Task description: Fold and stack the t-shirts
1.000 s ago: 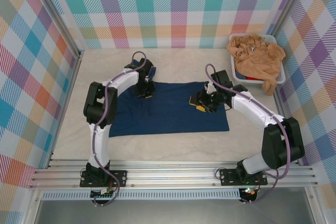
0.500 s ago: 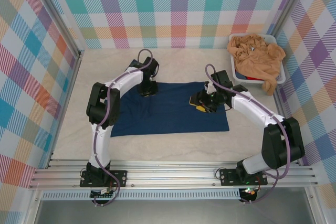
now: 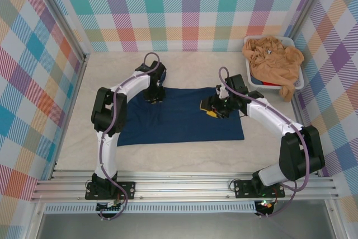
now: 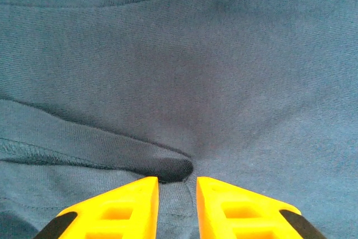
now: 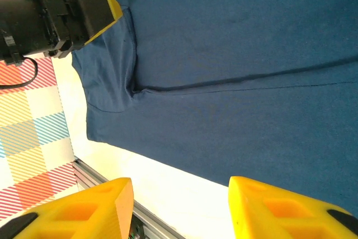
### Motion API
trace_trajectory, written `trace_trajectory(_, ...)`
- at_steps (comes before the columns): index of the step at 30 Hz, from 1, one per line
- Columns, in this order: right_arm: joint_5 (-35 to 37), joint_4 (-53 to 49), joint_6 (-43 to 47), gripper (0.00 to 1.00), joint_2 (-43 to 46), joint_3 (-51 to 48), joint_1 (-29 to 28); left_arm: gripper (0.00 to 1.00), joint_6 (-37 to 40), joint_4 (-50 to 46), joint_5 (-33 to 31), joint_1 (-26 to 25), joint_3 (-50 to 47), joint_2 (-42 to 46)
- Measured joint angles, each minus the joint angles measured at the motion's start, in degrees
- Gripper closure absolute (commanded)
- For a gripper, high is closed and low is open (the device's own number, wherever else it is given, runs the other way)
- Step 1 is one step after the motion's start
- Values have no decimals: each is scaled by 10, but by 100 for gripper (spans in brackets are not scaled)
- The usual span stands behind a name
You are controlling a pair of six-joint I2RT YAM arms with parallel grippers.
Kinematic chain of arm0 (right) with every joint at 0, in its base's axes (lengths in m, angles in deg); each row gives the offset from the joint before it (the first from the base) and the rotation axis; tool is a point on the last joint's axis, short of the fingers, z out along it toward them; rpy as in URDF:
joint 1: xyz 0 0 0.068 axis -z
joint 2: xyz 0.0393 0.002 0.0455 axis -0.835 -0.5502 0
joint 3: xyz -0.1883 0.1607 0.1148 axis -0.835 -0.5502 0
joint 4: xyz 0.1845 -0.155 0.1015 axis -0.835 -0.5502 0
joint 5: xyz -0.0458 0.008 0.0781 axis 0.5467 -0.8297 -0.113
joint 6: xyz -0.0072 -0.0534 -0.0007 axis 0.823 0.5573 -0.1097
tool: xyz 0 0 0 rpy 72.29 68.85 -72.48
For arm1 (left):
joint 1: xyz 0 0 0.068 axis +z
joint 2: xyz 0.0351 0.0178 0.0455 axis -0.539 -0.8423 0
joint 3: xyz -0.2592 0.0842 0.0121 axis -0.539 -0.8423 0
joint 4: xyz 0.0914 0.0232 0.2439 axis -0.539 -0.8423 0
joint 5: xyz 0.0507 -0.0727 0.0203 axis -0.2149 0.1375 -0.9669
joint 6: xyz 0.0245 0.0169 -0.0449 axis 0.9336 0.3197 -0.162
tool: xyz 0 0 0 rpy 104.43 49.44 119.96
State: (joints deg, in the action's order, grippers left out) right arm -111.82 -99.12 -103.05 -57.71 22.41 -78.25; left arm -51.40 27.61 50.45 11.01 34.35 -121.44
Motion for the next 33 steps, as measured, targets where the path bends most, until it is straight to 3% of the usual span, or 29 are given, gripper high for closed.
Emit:
trace_trajectory(8, 0, 4, 0, 52, 1, 0, 0, 76, 2, -8, 0, -1, 0, -7)
trace_trajectory(18, 0, 6, 0, 52, 1, 0, 0, 100, 4, -8, 1, -4, 9, -20)
trace_trajectory(33, -1, 7, 0, 52, 1, 0, 0, 100, 30, -34, -37, -42, 35, -20)
